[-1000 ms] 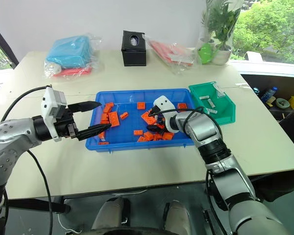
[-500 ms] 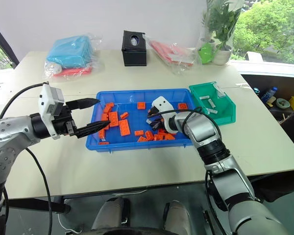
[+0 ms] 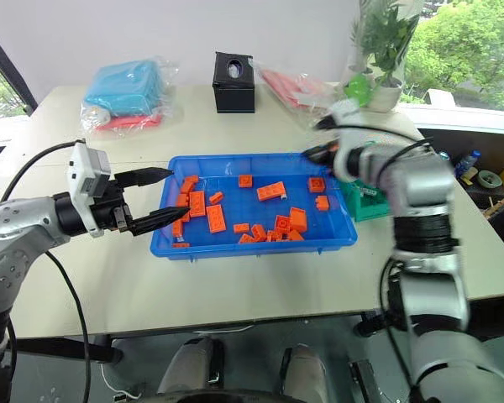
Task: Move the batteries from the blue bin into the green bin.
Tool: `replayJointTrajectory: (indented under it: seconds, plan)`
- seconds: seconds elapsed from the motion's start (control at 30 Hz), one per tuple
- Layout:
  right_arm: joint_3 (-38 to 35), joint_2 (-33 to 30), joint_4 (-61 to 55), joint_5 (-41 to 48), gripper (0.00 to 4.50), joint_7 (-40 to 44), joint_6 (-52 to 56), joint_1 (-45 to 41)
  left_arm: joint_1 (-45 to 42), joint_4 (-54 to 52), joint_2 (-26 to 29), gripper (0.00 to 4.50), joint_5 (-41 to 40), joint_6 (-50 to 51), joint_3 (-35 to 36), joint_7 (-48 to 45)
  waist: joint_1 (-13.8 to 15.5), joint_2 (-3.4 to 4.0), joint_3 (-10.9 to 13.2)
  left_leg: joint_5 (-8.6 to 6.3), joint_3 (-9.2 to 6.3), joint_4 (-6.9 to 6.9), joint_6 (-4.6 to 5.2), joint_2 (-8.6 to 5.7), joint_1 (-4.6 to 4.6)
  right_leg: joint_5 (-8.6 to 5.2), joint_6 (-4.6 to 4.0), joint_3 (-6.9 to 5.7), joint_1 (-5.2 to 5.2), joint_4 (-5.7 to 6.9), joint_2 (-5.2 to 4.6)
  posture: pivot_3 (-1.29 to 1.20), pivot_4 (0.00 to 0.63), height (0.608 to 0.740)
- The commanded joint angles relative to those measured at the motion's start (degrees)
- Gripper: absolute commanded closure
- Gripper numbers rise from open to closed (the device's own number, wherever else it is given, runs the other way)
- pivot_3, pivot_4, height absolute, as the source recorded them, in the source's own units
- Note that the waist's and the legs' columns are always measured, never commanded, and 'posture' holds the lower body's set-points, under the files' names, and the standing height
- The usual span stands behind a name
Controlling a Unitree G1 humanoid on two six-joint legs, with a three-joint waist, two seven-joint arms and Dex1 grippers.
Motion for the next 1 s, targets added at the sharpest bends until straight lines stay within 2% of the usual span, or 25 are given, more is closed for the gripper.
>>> replayJointTrajectory:
  seconds: [0.03,0.23,0.27,0.33,0.47,0.57,0.7,0.83,1.0]
  plan:
    - [-1.7,-4.5,5.4,-2.2,4.32,-0.4,-4.8,0.3,-0.6,-0.5,-0.7,0.00,0.0,-1.1,-0.5,-0.4,-0.4,0.02,0.0,0.00,0.03,0.00,0.00,0.00,0.01,0.00,0.00,0.00,0.00,0.00,-0.02,0.00,0.150,0.630]
    - [-1.5,-5.5,11.9,-2.7,4.32,0.1,-8.7,1.4,-1.7,0.4,-1.3,0.00,0.5,-1.4,-1.1,-0.9,-1.5,0.07,0.0,0.01,0.10,-0.08,0.02,0.10,0.05,0.02,0.03,0.00,-0.05,0.11,0.00,0.00,0.150,0.630]
    - [-1.3,-5.1,12.7,-2.8,3.40,0.1,-9.6,1.4,-1.9,0.6,-1.3,0.00,0.6,-1.4,-1.2,-1.1,-1.7,0.08,0.0,0.02,0.10,-0.12,0.02,0.10,0.06,0.02,0.04,0.00,-0.06,0.13,0.00,0.00,0.150,0.630]
    - [-0.6,-4.7,14.6,-3.4,2.56,0.2,-11.9,1.1,-2.1,0.7,-1.3,0.00,0.6,-1.4,-1.3,-1.2,-2.0,0.07,0.0,0.02,0.10,-0.13,0.02,0.10,0.06,0.03,0.05,0.00,-0.05,0.14,0.00,0.00,0.150,0.630]
    - [1.4,-4.9,17.5,-4.9,0.51,1.8,-16.7,-0.4,-2.4,0.7,-1.2,0.00,0.6,-1.2,-1.1,-1.3,-1.9,0.08,0.0,0.02,0.10,-0.10,0.02,0.09,0.06,0.03,0.05,0.00,-0.07,0.13,0.00,0.00,0.150,0.630]
    - [4.7,-4.3,15.5,-5.3,0.51,5.7,-19.7,-2.1,-1.9,0.2,-0.9,0.00,0.7,-1.2,-0.7,-1.3,-1.9,0.12,0.1,0.02,0.09,-0.07,0.02,0.09,0.06,0.02,0.04,0.00,-0.07,0.11,-0.02,0.00,0.150,0.630]
    - [9.2,-0.8,3.4,-1.7,0.51,9.9,-12.9,0.3,-1.4,-0.3,-0.8,0.00,0.6,-1.0,-0.1,-0.8,-2.1,0.08,0.0,0.01,0.05,-0.12,0.03,0.19,0.06,0.02,0.04,0.00,-0.10,0.14,0.00,0.00,0.150,0.630]
    - [12.6,3.3,-3.1,-1.8,0.51,7.9,-8.6,3.4,-1.0,-0.8,-0.7,0.00,0.3,-0.8,0.3,-0.4,-1.8,0.08,0.0,0.01,0.05,-0.12,0.03,0.21,0.06,0.02,0.04,-0.01,-0.11,0.16,0.01,0.00,0.150,0.630]
    - [15.6,6.4,-3.9,-3.6,0.51,4.8,-7.8,6.0,-0.7,-1.3,-0.6,0.00,0.1,-0.6,0.5,-0.1,-0.5,0.11,0.1,0.00,0.07,0.05,0.01,0.17,0.00,0.02,0.00,-0.01,-0.07,0.11,-0.06,0.00,0.150,0.630]
